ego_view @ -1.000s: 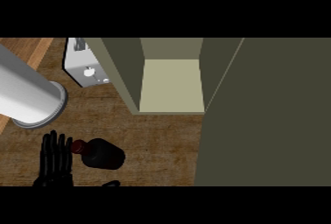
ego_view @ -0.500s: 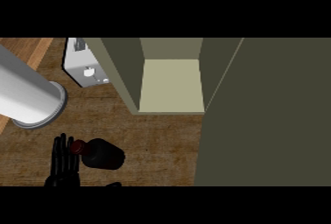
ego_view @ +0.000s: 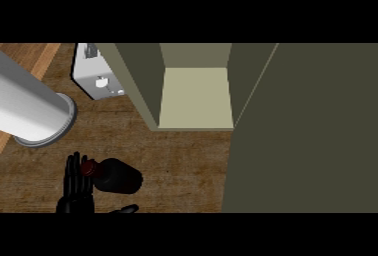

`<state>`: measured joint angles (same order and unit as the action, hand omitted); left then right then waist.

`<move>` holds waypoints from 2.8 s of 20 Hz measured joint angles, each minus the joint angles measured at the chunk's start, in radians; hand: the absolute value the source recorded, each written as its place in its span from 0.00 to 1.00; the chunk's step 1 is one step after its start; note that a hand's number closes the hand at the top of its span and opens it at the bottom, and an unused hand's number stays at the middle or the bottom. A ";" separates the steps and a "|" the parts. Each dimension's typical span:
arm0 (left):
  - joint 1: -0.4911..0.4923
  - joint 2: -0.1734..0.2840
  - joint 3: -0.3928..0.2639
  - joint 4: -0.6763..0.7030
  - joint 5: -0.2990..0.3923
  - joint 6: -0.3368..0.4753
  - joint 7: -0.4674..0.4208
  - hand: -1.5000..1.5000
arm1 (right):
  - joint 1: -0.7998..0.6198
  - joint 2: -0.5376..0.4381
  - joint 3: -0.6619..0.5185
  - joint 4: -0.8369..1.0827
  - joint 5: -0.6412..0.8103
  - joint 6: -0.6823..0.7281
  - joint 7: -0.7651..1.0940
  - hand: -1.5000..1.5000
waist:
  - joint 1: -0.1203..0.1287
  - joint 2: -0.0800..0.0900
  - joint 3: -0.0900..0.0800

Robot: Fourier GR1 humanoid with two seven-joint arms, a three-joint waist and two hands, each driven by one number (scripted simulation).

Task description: Pick up the wine, place it into the cabinet and close the cabinet

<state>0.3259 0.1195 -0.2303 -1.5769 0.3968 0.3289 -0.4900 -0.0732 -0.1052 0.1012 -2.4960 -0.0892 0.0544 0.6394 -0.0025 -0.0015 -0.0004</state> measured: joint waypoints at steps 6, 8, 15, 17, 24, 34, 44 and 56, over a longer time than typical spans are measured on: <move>-0.046 -0.018 0.033 0.092 0.003 -0.030 -0.028 0.00 | 0.002 0.003 -0.005 -0.002 -0.001 0.007 0.009 0.00 | -0.001 0.000 0.000; -0.047 -0.027 0.035 0.109 0.004 -0.042 -0.038 0.00 | 0.006 0.006 -0.008 -0.001 -0.001 0.012 0.003 0.00 | -0.001 0.000 0.000; -0.109 -0.064 0.060 0.245 0.008 -0.089 -0.088 0.00 | -0.008 0.013 0.004 0.001 0.004 0.011 0.015 0.00 | -0.001 0.000 0.000; -0.121 -0.074 0.060 0.250 0.002 -0.086 -0.090 0.00 | -0.038 0.008 -0.009 0.005 0.004 0.010 0.031 0.00 | 0.000 0.000 0.000; -0.185 -0.091 0.110 0.359 0.024 -0.151 -0.153 1.00 | -0.054 0.012 -0.014 0.007 0.008 0.008 0.041 0.00 | 0.000 0.001 0.000; -0.230 -0.089 0.085 0.417 -0.017 -0.235 -0.179 1.00 | -0.053 0.031 0.008 0.005 0.015 -0.003 0.050 0.00 | -0.001 0.000 0.000; -0.328 0.140 0.163 0.511 -0.019 -0.471 -0.149 1.00 | -0.028 0.032 0.003 0.009 0.020 0.016 0.019 0.00 | -0.004 0.001 0.000; -0.322 0.156 0.202 0.331 -0.056 -0.438 -0.183 1.00 | -0.015 0.034 -0.010 0.008 0.014 0.035 0.022 0.00 | 0.003 -0.002 0.001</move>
<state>0.0034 0.2757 -0.0284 -1.2454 0.3407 -0.1088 -0.6728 -0.0877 -0.0709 0.0911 -2.4876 -0.0754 0.0898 0.6613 0.0009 -0.0032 0.0006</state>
